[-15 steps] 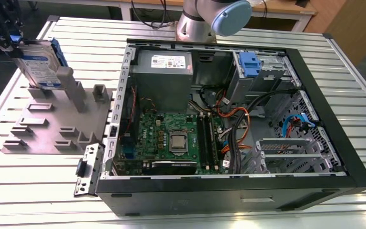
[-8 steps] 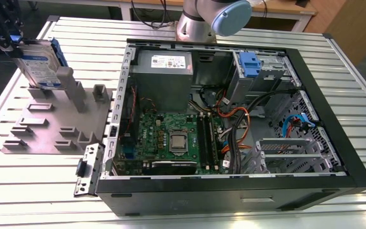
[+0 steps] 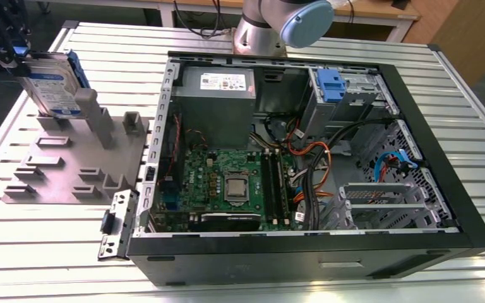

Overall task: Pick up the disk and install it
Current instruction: 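Pick up the disk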

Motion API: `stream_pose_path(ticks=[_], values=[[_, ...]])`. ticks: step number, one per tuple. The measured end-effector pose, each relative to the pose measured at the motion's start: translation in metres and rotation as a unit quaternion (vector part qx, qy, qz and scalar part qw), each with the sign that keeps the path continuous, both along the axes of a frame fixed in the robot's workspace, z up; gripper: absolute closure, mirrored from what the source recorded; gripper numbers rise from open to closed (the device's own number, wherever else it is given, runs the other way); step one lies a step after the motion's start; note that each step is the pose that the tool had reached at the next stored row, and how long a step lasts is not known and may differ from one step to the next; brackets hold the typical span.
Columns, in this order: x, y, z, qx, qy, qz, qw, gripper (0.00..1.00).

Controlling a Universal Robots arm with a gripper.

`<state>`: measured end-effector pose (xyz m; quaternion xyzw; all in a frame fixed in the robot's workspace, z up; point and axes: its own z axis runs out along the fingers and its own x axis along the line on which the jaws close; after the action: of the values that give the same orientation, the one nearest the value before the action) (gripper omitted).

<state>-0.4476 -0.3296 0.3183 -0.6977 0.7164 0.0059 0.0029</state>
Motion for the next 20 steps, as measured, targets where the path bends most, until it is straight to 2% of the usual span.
stream_pose_path(ticks=[20], values=[[0.0000, 0.0000, 0.0031, 0.0000, 0.0001, 0.000, 1.00000, 0.64]])
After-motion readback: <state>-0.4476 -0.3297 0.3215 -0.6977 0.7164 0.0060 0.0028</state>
